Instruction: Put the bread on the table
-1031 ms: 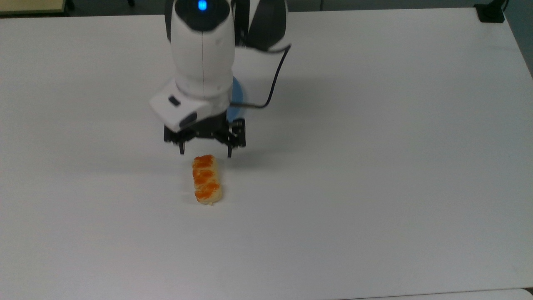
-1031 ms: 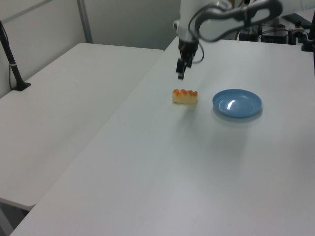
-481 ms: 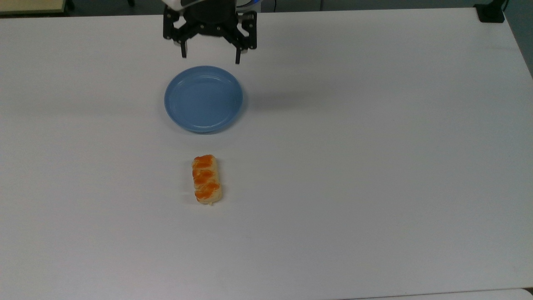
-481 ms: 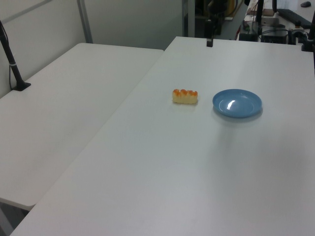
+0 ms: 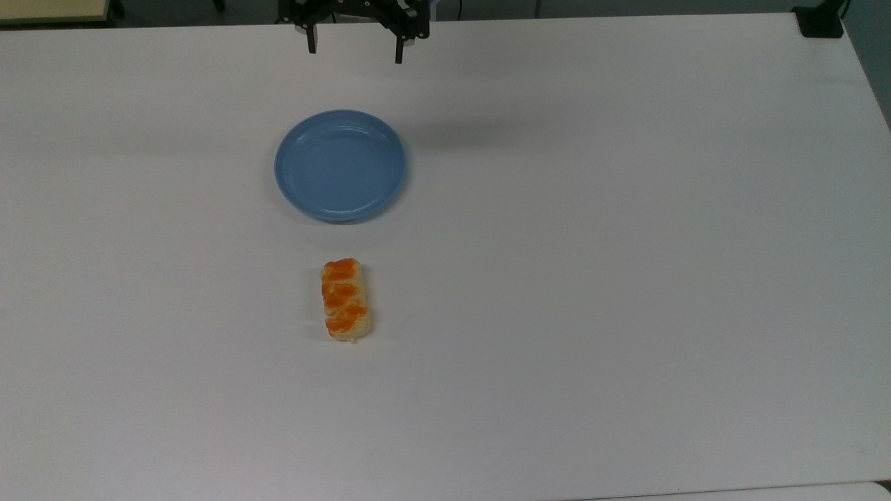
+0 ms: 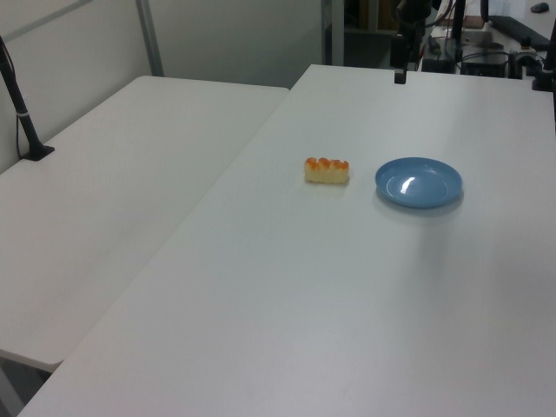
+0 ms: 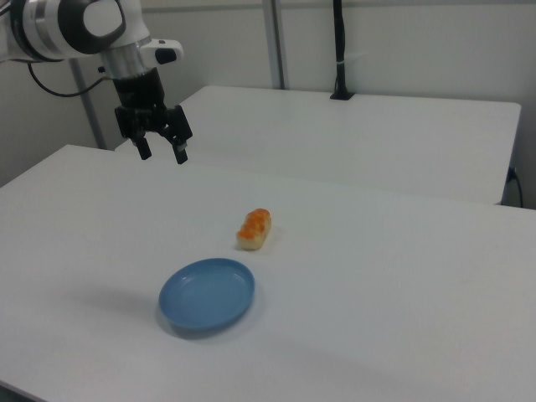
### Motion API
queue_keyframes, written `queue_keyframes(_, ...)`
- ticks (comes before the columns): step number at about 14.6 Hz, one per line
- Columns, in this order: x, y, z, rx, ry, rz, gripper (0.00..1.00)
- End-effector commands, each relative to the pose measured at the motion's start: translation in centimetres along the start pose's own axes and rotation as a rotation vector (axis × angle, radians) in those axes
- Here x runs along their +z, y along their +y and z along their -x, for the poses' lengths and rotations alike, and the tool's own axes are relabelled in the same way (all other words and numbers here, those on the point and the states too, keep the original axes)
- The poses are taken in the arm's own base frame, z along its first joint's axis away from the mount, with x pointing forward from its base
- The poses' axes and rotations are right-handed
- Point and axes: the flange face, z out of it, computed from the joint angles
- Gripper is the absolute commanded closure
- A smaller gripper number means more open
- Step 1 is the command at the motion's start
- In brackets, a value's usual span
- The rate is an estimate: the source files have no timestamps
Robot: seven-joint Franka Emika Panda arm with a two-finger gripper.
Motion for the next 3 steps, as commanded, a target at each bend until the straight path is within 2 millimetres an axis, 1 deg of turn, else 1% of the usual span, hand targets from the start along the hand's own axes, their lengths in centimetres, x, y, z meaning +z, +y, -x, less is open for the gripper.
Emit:
queue_keyframes(1, 0.00, -0.29, 0.97, 0.024, -0.017, -0.055, 0.00)
queue_keyframes(3, -0.06, -0.30, 0.98, 0.024, -0.017, -0.057, 0.00)
